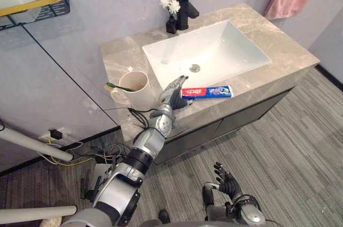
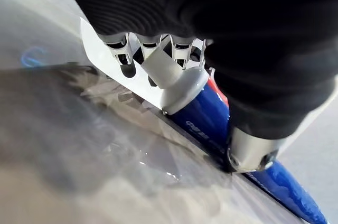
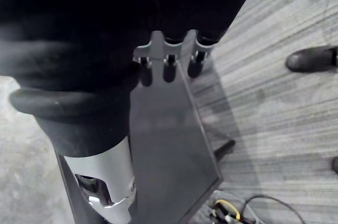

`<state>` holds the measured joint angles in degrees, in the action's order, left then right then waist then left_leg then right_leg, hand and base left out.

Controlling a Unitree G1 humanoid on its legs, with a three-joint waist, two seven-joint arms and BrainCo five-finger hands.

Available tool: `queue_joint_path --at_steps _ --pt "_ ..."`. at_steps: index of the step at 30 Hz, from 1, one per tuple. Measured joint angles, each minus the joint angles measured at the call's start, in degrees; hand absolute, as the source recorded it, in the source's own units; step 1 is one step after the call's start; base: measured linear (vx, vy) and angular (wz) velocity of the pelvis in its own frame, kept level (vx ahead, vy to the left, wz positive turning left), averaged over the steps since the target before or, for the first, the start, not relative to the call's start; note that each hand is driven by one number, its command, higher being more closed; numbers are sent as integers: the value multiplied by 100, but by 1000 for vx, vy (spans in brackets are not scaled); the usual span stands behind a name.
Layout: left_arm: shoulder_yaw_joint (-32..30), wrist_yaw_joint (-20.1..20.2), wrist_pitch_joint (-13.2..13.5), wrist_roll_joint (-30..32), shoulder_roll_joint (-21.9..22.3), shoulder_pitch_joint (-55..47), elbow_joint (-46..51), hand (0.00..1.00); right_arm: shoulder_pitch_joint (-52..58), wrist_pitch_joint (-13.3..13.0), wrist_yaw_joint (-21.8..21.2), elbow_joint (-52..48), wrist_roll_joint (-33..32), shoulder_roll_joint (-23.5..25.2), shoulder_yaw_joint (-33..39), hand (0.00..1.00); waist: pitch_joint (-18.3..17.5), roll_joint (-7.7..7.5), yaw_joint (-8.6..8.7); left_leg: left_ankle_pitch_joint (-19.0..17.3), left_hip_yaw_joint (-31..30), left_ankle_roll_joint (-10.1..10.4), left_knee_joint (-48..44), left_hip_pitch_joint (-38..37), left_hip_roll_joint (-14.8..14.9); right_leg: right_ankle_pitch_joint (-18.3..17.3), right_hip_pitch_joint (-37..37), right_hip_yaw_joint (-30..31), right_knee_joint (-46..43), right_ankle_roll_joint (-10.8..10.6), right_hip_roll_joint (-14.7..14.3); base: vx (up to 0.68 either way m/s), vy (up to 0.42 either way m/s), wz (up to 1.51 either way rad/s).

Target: Organize washtable

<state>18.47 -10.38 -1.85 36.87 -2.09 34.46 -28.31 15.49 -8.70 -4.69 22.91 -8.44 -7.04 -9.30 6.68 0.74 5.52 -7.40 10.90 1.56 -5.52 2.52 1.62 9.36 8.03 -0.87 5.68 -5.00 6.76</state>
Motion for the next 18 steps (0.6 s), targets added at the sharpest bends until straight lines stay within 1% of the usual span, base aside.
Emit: queue_joint_path --at_steps 2,5,7,11,15,18 --pt "8 -32 2 12 49 170 -114 100 -1 0 4 -98 -15 -1 -2 0 69 -7 -3 0 1 -1 -76 90 -17 41 57 20 -1 -4 21 -94 -13 1" --pt "-9 -207 -10 85 45 398 -149 100 2 -54 63 -249 -122 -1 -16 0 157 -14 -4 -5 5 -6 -155 284 -33 100 208 105 -1 7 29 -109 -18 -4" --pt "-9 -228 -12 103 19 481 -132 100 7 -76 99 -249 -124 -7 -15 0 235 -7 -8 -3 9 -3 -141 291 -32 101 227 109 -1 7 28 -93 -44 0" --pt "-9 -242 -19 104 -51 465 -28 100 11 -93 101 -248 -121 -18 15 0 261 56 -10 -18 43 30 -140 273 4 101 223 107 -1 12 -40 -32 -37 -4" --pt "-9 -243 -19 98 -122 347 160 100 0 -95 104 -248 -121 -13 22 0 259 64 -10 -17 44 29 -134 250 37 97 206 98 0 26 -71 0 -7 -1" --pt "-8 -254 -18 92 -126 243 203 100 -11 -103 114 -250 -122 -8 35 0 269 91 -7 0 64 6 -68 82 33 89 103 112 -1 32 -67 20 -6 -6"
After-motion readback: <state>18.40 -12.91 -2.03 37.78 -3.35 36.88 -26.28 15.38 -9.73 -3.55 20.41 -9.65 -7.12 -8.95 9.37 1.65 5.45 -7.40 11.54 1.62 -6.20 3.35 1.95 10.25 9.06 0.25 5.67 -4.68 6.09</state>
